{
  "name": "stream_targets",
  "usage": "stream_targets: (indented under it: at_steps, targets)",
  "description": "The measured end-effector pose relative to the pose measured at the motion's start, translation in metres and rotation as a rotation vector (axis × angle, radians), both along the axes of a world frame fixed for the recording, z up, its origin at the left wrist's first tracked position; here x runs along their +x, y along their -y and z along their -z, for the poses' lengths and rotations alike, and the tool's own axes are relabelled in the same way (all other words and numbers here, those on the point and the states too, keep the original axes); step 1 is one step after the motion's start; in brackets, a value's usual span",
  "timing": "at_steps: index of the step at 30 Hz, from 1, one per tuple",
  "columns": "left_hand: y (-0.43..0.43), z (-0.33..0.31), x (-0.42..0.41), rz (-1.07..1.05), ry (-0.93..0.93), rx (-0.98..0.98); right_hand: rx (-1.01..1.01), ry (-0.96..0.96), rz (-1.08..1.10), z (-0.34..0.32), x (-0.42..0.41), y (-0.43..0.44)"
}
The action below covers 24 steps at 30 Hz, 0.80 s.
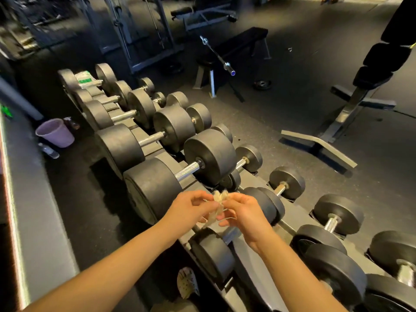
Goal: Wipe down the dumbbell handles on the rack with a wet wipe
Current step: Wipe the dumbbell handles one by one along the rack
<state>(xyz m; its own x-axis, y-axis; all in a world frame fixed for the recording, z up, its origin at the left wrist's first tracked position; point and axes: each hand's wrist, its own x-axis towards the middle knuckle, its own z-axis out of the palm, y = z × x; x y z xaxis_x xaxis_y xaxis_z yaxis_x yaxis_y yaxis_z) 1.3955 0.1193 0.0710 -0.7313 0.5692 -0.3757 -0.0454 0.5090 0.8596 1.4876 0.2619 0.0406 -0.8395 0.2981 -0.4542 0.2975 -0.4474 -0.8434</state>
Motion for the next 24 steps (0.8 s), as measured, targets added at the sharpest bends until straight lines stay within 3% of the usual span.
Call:
stream_targets:
  at_steps: [5, 10, 15, 18, 21, 24]
  targets:
    - [0.009, -0.021, -0.029, -0.27, 0.142, 0.034, 0.368, -0.118, 0.031, -0.014, -0.045, 0.028]
    - [0.02, -0.043, -0.082, -0.489, 0.209, 0.15, 0.628, -0.262, -0.135, -0.026, -0.087, 0.047]
    - [0.026, -0.063, -0.118, -0.458, 0.38, 0.201, 0.935, -0.331, -0.139, -0.039, -0.125, 0.044]
    - [0.035, -0.064, -0.135, -0.269, 0.2, 0.032, 0.95, -0.268, -0.121, -0.035, -0.14, 0.033]
    - [0.048, -0.047, -0.151, -0.188, -0.368, -0.197, 0.979, -0.139, -0.01, -0.018, -0.148, 0.006]
    - [0.059, -0.028, -0.153, -0.113, -0.599, -0.306, 0.991, 0.023, -0.011, 0.009, -0.159, -0.012]
